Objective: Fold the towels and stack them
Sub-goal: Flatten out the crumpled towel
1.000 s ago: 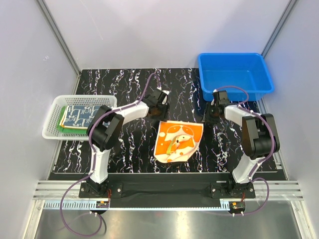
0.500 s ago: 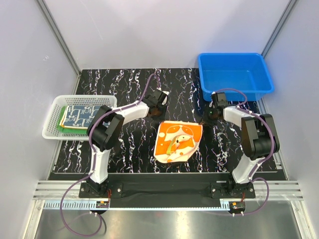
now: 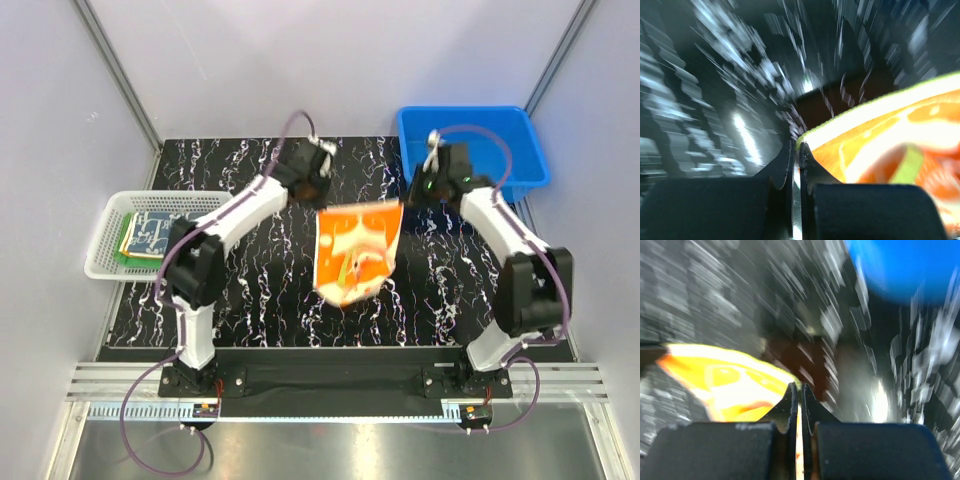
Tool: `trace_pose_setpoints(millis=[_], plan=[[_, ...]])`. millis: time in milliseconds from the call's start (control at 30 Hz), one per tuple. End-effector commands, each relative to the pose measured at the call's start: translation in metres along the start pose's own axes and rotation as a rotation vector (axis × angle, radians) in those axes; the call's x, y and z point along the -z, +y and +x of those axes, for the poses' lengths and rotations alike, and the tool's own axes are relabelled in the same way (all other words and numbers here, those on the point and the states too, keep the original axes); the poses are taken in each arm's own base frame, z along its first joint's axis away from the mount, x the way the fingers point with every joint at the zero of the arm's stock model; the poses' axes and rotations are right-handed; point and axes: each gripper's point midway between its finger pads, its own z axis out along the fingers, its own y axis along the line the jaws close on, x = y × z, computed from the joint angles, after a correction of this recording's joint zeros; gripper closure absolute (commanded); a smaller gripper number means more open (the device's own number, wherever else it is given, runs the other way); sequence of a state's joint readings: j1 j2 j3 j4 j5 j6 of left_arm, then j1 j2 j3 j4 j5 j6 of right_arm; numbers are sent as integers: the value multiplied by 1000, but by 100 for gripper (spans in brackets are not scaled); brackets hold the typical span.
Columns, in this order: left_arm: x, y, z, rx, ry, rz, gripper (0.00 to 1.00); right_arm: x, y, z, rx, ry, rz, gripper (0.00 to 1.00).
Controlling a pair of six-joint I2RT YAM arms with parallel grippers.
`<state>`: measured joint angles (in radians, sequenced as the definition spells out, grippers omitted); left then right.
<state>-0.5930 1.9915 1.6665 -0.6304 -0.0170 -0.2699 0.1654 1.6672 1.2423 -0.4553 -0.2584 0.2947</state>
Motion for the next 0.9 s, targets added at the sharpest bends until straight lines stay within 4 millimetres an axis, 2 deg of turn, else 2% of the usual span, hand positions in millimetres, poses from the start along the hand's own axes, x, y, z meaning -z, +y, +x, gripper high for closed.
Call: trace_pose_setpoints(millis=[0, 33, 67, 100, 133, 167, 200, 233, 267, 300, 333, 367, 433, 467, 533, 567, 667, 733, 767, 800, 833, 867], plan=[[156, 16, -118, -43, -408, -49, 100, 123, 89, -113, 215, -401, -201, 100], [175, 16, -125, -50, -442, -53, 100, 150, 105, -131, 241, -465, -231, 100], [190, 16, -128, -54, -465, -51, 100, 169, 112, -135, 249, -493, -240, 100], [220, 12, -134, -58, -524, -25, 100, 184, 117, -139, 257, -521, -247, 100], [233, 10, -133, -60, -546, -9, 100, 201, 124, -145, 259, -556, -258, 100], [245, 5, -133, -65, -568, 17, 100, 217, 127, -140, 252, -559, -263, 100], [265, -4, -126, -88, -596, 67, 100, 226, 131, -137, 243, -558, -275, 100], [273, -9, -122, -105, -610, 92, 100, 233, 134, -128, 244, -544, -302, 100], [281, -14, -117, -137, -620, 113, 100, 256, 142, -120, 261, -580, -335, 100], [306, -29, -108, -175, -661, 172, 100, 263, 145, -111, 266, -583, -359, 100], [305, -35, -98, -202, -660, 194, 100, 261, 145, -98, 271, -568, -379, 100], [329, -48, -89, -242, -706, 235, 100, 285, 147, -87, 285, -611, -395, 100], [339, -59, -74, -261, -717, 271, 100, 292, 141, -68, 294, -612, -390, 100], [354, -72, -64, -282, -729, 315, 100, 312, 141, -58, 310, -649, -395, 100], [366, -78, -52, -292, -719, 333, 100, 321, 136, -46, 315, -659, -381, 100], [372, -82, -47, -295, -717, 348, 100, 335, 137, -38, 324, -688, -389, 100], [391, -92, -35, -297, -724, 359, 100, 354, 138, -26, 316, -718, -412, 100], [401, -97, -32, -296, -730, 362, 100, 367, 138, -26, 290, -747, -408, 100], [399, -97, -29, -293, -705, 356, 100, 375, 139, -26, 285, -767, -410, 100], [411, -94, -35, -274, -730, 342, 100, 380, 140, -28, 280, -784, -407, 100], [408, -90, -34, -278, -714, 318, 100, 388, 140, -33, 281, -815, -398, 100], [406, -89, -38, -286, -713, 296, 100, 385, 139, -38, 276, -815, -384, 100]])
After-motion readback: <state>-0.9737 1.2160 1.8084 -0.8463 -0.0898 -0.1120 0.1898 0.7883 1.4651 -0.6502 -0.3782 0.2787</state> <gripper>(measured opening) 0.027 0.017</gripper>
